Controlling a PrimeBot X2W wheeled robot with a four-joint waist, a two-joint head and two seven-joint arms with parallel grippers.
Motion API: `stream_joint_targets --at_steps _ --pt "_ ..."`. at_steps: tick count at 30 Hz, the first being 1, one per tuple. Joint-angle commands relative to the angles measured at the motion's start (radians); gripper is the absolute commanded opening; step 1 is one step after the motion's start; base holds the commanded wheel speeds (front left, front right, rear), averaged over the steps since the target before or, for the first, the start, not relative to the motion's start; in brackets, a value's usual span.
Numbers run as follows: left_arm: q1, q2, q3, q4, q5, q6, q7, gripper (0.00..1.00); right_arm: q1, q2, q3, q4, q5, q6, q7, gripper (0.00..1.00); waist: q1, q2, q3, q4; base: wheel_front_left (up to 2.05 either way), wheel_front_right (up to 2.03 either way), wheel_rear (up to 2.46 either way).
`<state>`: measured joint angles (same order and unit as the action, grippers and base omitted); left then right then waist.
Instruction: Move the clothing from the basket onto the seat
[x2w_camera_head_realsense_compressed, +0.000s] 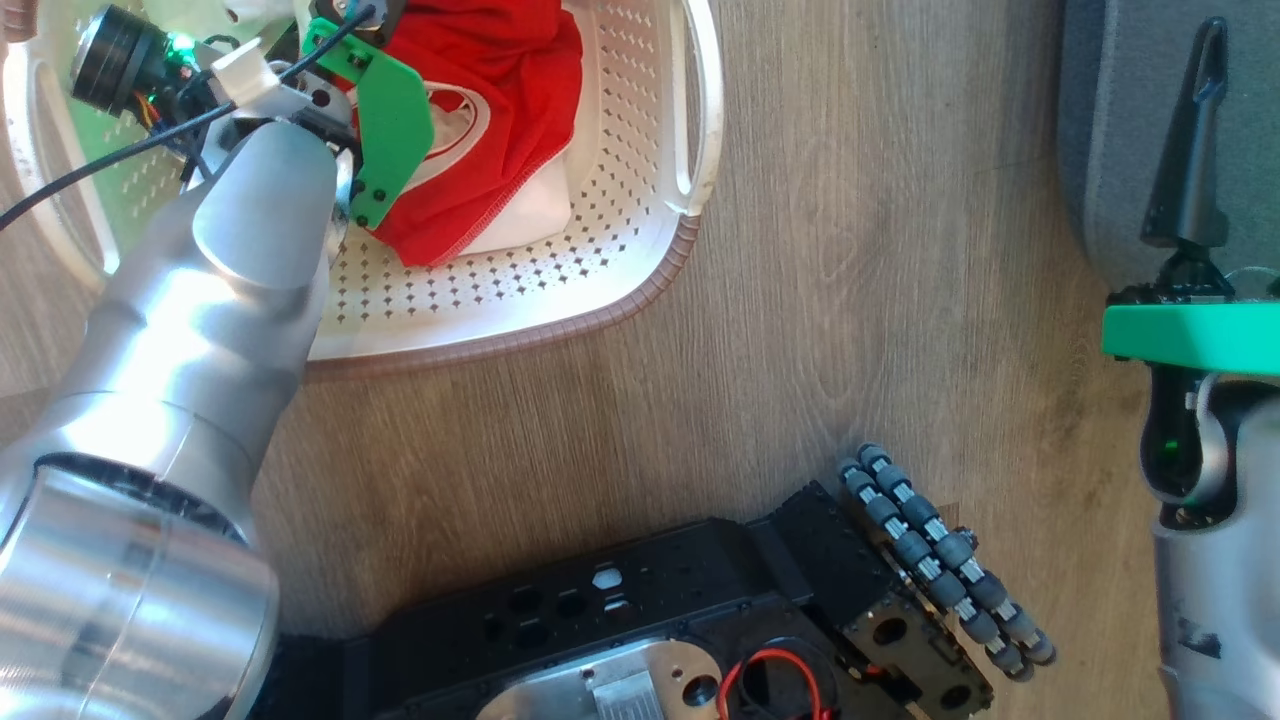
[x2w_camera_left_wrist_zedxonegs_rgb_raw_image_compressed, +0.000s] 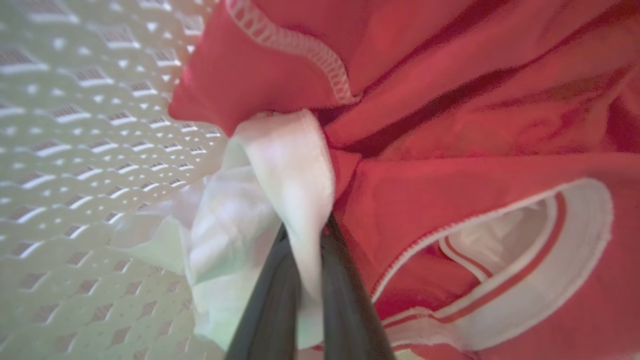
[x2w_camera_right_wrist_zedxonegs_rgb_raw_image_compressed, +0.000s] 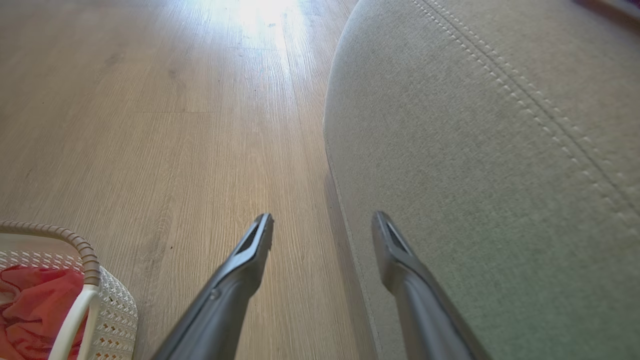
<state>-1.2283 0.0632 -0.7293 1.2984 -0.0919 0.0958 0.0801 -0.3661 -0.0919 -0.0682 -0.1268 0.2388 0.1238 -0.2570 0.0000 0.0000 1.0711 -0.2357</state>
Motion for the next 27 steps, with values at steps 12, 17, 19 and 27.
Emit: stream_joint_targets --at_steps 12,17,19,27 --pt "0.058 -0.008 0.095 -0.072 -0.146 -0.031 -0.219 0.00 0.038 -0.020 -0.036 0.020 -0.002 0.007 -0.005 1.00 0.0000 0.0000 -0.183 0.100 0.00 0.00 0.00" --pt "0.115 -0.011 0.138 -0.113 -0.218 -0.055 -0.301 0.00 0.070 -0.051 -0.069 0.053 -0.011 0.007 -0.005 1.00 0.0000 0.0000 -0.329 0.174 0.00 0.00 0.00" --pt "0.151 -0.011 0.148 -0.136 -0.238 -0.062 -0.320 0.00 0.088 -0.063 -0.081 0.069 -0.015 0.007 -0.005 1.00 0.0000 0.0000 -0.397 0.204 0.00 0.00 0.00" --pt "0.360 0.051 0.237 -0.338 -0.303 -0.030 -0.341 0.00 0.196 -0.096 -0.113 0.130 -0.025 0.007 -0.005 1.00 0.0000 0.0000 -0.666 0.300 0.00 0.00 0.00"
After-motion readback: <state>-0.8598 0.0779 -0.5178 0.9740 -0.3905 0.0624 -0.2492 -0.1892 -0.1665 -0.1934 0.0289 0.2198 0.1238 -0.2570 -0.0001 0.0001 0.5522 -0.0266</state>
